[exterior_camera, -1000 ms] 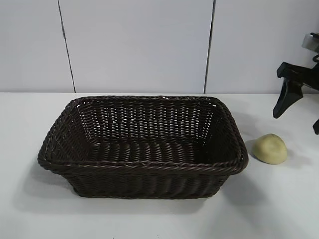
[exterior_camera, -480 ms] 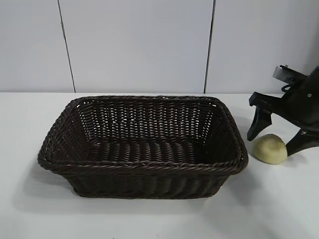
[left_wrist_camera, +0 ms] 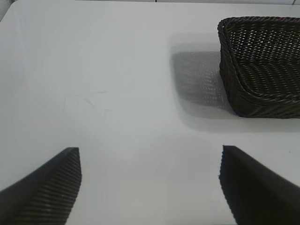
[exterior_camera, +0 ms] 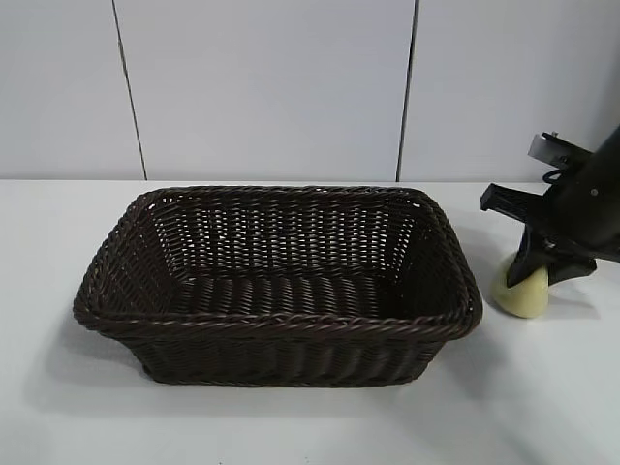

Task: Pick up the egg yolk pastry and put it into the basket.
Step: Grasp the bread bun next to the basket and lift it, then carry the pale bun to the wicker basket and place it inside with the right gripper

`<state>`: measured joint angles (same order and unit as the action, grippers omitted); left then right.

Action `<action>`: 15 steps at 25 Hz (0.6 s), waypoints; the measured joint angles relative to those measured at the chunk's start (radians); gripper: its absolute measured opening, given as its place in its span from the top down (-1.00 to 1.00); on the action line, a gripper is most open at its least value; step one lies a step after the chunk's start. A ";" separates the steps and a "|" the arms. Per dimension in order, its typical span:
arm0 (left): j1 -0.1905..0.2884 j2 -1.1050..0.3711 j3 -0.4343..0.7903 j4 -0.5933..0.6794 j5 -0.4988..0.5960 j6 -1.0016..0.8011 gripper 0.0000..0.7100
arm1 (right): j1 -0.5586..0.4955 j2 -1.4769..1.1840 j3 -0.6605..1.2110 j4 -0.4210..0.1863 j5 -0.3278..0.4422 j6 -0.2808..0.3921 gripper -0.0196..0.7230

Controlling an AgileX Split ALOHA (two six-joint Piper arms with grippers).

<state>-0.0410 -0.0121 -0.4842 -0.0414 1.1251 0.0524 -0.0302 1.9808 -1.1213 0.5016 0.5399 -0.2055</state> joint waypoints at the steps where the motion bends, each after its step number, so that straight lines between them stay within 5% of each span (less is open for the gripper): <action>1: 0.000 0.000 0.000 0.000 0.000 0.000 -0.65 | 0.000 -0.002 -0.001 0.000 0.009 0.000 0.79; 15: 0.000 0.000 0.000 0.000 0.000 0.000 -0.65 | 0.000 -0.296 -0.123 -0.022 0.282 0.003 0.84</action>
<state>-0.0410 -0.0121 -0.4842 -0.0414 1.1251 0.0524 -0.0302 1.6846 -1.2445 0.4793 0.8218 -0.2029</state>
